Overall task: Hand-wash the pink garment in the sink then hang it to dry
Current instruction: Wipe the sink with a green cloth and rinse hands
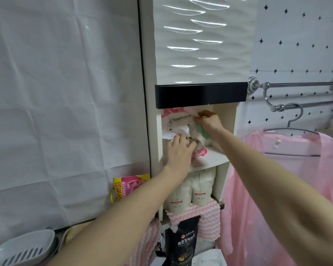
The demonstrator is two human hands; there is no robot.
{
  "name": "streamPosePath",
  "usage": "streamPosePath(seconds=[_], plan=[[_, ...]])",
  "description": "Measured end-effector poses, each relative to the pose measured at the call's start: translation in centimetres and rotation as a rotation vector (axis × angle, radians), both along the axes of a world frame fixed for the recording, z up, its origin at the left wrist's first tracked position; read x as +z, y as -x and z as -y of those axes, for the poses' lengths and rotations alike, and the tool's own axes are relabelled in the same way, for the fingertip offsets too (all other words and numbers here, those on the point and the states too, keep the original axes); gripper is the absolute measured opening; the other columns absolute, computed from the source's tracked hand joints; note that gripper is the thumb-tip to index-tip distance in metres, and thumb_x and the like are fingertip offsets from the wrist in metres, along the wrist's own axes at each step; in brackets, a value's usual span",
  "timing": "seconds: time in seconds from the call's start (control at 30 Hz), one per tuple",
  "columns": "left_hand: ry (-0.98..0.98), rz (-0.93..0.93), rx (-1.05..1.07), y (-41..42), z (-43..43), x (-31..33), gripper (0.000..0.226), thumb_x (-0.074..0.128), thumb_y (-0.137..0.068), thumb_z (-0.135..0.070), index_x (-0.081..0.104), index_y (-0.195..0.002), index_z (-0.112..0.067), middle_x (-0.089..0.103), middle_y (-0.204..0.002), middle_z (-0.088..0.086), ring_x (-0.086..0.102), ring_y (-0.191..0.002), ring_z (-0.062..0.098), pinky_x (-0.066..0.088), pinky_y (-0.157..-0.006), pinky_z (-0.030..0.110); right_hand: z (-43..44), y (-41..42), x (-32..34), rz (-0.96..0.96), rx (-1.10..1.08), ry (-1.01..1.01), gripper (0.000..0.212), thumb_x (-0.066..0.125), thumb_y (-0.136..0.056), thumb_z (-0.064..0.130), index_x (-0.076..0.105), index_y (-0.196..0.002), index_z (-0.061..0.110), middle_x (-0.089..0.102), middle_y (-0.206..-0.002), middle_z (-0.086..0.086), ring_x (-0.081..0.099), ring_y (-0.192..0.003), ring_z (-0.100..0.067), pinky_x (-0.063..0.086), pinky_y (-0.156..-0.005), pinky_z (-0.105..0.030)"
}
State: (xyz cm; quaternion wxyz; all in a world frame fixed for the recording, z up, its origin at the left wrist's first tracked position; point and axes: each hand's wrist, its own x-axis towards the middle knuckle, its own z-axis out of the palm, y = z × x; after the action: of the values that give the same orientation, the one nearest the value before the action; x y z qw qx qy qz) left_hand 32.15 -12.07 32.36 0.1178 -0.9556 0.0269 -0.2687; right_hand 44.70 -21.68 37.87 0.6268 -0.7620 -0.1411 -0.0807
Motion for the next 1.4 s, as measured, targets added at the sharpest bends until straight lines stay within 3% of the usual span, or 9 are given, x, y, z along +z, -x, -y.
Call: streamPosePath(seconds=[0.17, 0.23, 0.4, 0.6, 0.83, 0.97, 1.1, 1.3, 1.4], plan=[[0.075, 0.024, -0.025, 0.2, -1.0, -0.4, 0.049, 0.049, -0.089, -0.004, 0.037, -0.134, -0.018, 0.022, -0.147, 0.015, 0.035, -0.126, 0.03, 0.038, -0.074, 0.031, 0.7, -0.6, 1.1, 0.004, -0.192, -0.401, 0.01, 0.062, -0.082, 0.006, 0.067, -0.087, 0.014, 0.064, -0.081, -0.006, 0.058, -0.068, -0.021, 0.046, -0.055, -0.025], [0.183, 0.023, -0.008, 0.0, -0.8, -1.0, 0.051, 0.051, -0.089, -0.004, 0.036, -0.136, -0.016, 0.02, -0.146, 0.015, 0.036, -0.124, 0.031, 0.04, -0.074, 0.033, 1.5, -1.0, 1.1, -0.047, -0.264, -0.323, 0.012, 0.055, -0.086, 0.015, 0.067, -0.09, 0.012, 0.063, -0.082, -0.007, 0.059, -0.076, -0.026, 0.047, -0.062, -0.031], [0.728, 0.093, 0.079, 0.1, 1.0, -1.2, 0.048, 0.05, -0.091, -0.007, 0.029, -0.134, -0.009, 0.009, -0.148, 0.019, 0.025, -0.129, 0.035, 0.036, -0.097, 0.035, 3.1, 1.1, -0.2, -0.104, -0.087, 0.009, 0.044, 0.059, -0.089, 0.049, 0.059, -0.08, 0.006, 0.054, -0.061, -0.007, 0.05, -0.041, -0.015, 0.042, -0.041, -0.021], [1.469, 0.326, -0.012, -0.9, 1.0, 1.7, 0.025, 0.037, -0.093, -0.001, 0.039, -0.118, -0.005, 0.05, -0.113, 0.012, 0.053, -0.097, 0.03, 0.036, -0.072, 0.031, 4.6, 1.6, -3.6, -0.28, 0.265, -0.146, 0.022, 0.054, -0.096, 0.028, 0.057, -0.091, 0.006, 0.058, -0.071, -0.009, 0.056, -0.052, -0.016, 0.046, -0.045, -0.024], [1.431, 0.209, 0.084, -2.0, 0.3, 2.3, 0.018, 0.042, -0.1, -0.017, 0.054, -0.106, -0.005, 0.041, -0.093, 0.001, 0.048, -0.092, 0.025, 0.031, -0.075, 0.027, 2.8, 1.7, -5.1, -0.113, -0.065, -0.007, 0.008, 0.062, -0.089, 0.013, 0.064, -0.081, 0.017, 0.065, -0.081, -0.004, 0.062, -0.08, -0.022, 0.055, -0.08, -0.038], [1.165, 0.222, 0.13, -2.3, 0.4, 1.8, 0.021, 0.04, -0.099, -0.019, 0.053, -0.109, -0.006, 0.051, -0.112, 0.009, 0.049, -0.095, 0.024, 0.031, -0.071, 0.029, 2.2, 1.5, -4.7, 0.005, -0.173, 0.17, 0.012, 0.051, -0.09, 0.015, 0.061, -0.095, 0.01, 0.066, -0.094, -0.01, 0.064, -0.089, -0.03, 0.055, -0.082, -0.042], [1.081, 0.266, 0.136, -2.7, 0.4, 1.6, 0.017, 0.032, -0.099, -0.01, 0.043, -0.11, -0.003, 0.055, -0.093, 0.011, 0.051, -0.079, 0.026, 0.033, -0.06, 0.033, 1.9, 1.1, -5.0, 0.095, -0.271, 0.31, 0.02, 0.044, -0.095, 0.02, 0.053, -0.106, 0.006, 0.062, -0.101, -0.012, 0.06, -0.092, -0.033, 0.051, -0.084, -0.047], [1.536, 0.419, 0.122, -2.0, 1.0, 1.6, 0.03, 0.015, -0.1, -0.016, 0.043, -0.092, -0.01, 0.05, -0.081, 0.0, 0.046, -0.08, 0.023, 0.032, -0.069, 0.032, 1.8, 0.2, -5.7, -0.018, -0.384, 0.24, 0.028, 0.04, -0.098, 0.021, 0.054, -0.111, 0.0, 0.063, -0.109, -0.019, 0.062, -0.096, -0.035, 0.051, -0.085, -0.041], [1.439, 0.399, 0.072, -1.3, 1.8, 1.0, 0.024, 0.026, -0.101, -0.02, 0.043, -0.109, -0.006, 0.046, -0.099, 0.004, 0.046, -0.092, 0.023, 0.034, -0.079, 0.035, 1.8, 2.0, -5.8, 0.052, -0.455, 0.282, 0.027, 0.044, -0.096, 0.021, 0.052, -0.115, 0.004, 0.063, -0.112, -0.015, 0.06, -0.1, -0.034, 0.046, -0.082, -0.036]])
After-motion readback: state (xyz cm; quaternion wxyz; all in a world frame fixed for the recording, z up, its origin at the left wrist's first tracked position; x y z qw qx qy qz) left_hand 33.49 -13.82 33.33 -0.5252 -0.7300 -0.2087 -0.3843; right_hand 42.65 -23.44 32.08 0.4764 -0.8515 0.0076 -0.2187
